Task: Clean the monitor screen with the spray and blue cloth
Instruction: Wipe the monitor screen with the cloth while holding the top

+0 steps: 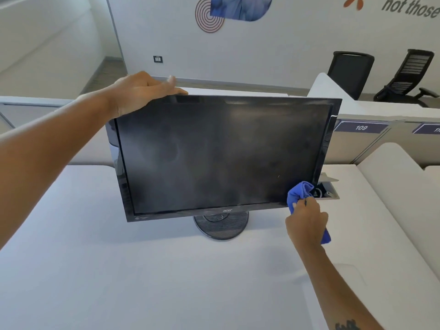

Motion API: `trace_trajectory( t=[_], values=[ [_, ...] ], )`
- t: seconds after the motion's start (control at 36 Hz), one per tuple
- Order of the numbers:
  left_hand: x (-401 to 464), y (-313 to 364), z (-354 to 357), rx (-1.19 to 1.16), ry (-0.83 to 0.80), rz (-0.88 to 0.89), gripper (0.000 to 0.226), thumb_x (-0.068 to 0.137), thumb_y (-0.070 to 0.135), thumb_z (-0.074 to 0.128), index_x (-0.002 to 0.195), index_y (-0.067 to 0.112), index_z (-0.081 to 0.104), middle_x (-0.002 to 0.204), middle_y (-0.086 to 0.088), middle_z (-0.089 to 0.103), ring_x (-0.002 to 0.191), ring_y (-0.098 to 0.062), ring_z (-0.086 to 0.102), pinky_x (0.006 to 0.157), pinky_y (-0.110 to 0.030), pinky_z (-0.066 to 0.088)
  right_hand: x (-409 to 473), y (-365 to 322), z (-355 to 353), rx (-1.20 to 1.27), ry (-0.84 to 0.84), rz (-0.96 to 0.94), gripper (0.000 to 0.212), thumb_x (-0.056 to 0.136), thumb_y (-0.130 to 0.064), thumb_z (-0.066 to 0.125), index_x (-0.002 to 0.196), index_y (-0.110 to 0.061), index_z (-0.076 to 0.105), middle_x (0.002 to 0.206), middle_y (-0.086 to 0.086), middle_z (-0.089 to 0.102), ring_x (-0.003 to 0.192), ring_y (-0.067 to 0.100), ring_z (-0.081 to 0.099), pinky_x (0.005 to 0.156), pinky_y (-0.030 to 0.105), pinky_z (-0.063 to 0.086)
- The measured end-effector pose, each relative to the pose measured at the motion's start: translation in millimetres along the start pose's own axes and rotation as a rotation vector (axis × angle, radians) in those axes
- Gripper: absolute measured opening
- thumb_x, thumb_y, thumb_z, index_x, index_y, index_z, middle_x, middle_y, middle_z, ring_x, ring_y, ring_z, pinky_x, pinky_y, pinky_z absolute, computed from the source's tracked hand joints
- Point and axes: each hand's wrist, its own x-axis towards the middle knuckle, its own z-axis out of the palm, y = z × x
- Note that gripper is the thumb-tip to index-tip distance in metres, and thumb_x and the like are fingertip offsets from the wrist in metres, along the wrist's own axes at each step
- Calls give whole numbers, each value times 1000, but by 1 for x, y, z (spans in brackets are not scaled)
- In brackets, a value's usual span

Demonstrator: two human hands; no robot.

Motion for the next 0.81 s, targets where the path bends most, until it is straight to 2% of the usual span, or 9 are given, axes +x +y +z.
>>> trace_trajectory(
  t=[0.06, 0.11, 0.17, 0.22, 0.44, 0.56, 0.61, 0.69, 0.81],
  values=[
    [-1, -1, 1, 26, 25, 7, 49, 84, 95, 38, 109, 71, 72, 103, 10, 70, 113, -21, 61, 119, -48, 43, -4, -4, -3, 0, -27, -70, 21, 94, -11, 78, 112, -6, 70, 96, 8, 58, 74, 21, 48, 72, 36, 38],
    [0, -2, 2, 62, 38, 26, 45, 83, 90, 43, 109, 70, 73, 88, 0, 67, 96, -25, 62, 105, -44, 51, -10, -10, -3, -18, -36, -136, 25, 89, -9, 81, 111, -8, 71, 99, 8, 62, 76, 20, 47, 72, 35, 36],
    [2, -1, 2, 79, 50, 35, 41, 91, 79, 50, 123, 65, 71, 116, 6, 79, 115, -21, 67, 114, -44, 48, -18, -20, -5, -36, -52, -183, 30, 90, -16, 83, 117, -13, 69, 104, 3, 64, 80, 17, 48, 75, 32, 36],
    [3, 0, 2, 103, 41, 49, 32, 104, 61, 56, 132, 57, 71, 135, 23, 71, 131, -10, 61, 116, -35, 41, -24, -31, -8, -24, -66, -234, 32, 92, -19, 83, 119, -14, 68, 107, 1, 65, 85, 17, 54, 78, 31, 39],
    [8, -2, 3, 106, 31, 61, 29, 107, 49, 60, 134, 52, 71, 121, 27, 66, 117, -6, 59, 106, -29, 36, -45, -72, -20, -62, -105, -503, 17, 93, -14, 75, 110, -14, 71, 108, 4, 64, 103, 27, 64, 86, 39, 45],
    [8, -4, 4, 116, 43, 61, 30, 107, 48, 60, 135, 52, 70, 96, 38, 63, 88, 5, 59, 99, -31, 38, -58, -100, -23, -46, -137, -581, 16, 92, -18, 76, 108, -19, 71, 105, 0, 60, 102, 22, 62, 86, 37, 44],
    [9, -4, 5, 121, 58, 63, 30, 107, 49, 60, 135, 51, 71, 94, 34, 66, 88, 0, 60, 97, -31, 39, -66, -117, -23, -48, -155, -621, 18, 93, -22, 74, 110, -21, 70, 105, -2, 56, 102, 20, 60, 86, 35, 42],
    [9, -5, 4, 143, 71, 76, 31, 107, 48, 60, 136, 48, 71, 110, 17, 70, 103, -13, 60, 97, -33, 40, -80, -143, -24, -27, -169, -674, 18, 94, -24, 74, 110, -21, 68, 100, -3, 47, 100, 19, 58, 85, 34, 41],
    [9, -6, 5, 143, 83, 63, 30, 107, 47, 61, 134, 47, 72, 88, 28, 65, 83, -4, 58, 93, -31, 39, -99, -171, -23, 59, -168, -748, 13, 95, -18, 68, 108, -19, 68, 106, -1, 53, 102, 21, 56, 87, 36, 39]
  ],
)
